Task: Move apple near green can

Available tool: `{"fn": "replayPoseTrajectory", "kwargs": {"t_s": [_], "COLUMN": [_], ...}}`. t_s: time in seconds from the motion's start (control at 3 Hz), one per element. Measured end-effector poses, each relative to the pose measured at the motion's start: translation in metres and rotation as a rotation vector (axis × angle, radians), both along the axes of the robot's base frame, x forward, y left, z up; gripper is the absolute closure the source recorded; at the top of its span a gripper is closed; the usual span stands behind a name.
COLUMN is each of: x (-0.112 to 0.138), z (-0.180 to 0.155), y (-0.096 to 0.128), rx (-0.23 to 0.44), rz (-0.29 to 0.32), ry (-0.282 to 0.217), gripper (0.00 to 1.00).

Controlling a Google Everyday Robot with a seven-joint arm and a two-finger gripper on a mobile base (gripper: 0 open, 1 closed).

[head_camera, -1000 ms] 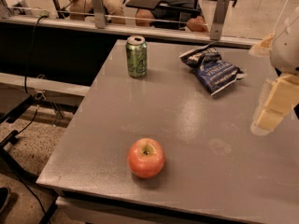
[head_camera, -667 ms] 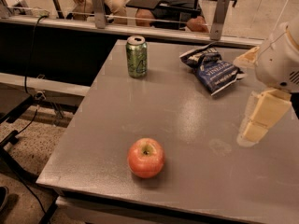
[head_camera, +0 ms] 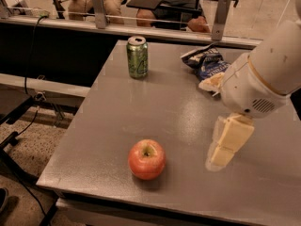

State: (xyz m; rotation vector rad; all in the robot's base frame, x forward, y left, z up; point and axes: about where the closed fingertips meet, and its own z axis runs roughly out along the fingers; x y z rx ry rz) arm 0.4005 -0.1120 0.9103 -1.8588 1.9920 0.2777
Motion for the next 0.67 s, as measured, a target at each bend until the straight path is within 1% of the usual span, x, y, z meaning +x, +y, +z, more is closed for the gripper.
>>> {"fn": "replayPoseTrajectory", "kwargs": {"t_s": [0.33,0.67], "x": [-0.007,-0.016], "z": [-0.012,-0.028], "y": [0.027,0.054], "rx": [0.02,0.037], "rz": [0.039,0.076], "ry": [0.032,0.051], "gripper": [0.0,0.0]}}
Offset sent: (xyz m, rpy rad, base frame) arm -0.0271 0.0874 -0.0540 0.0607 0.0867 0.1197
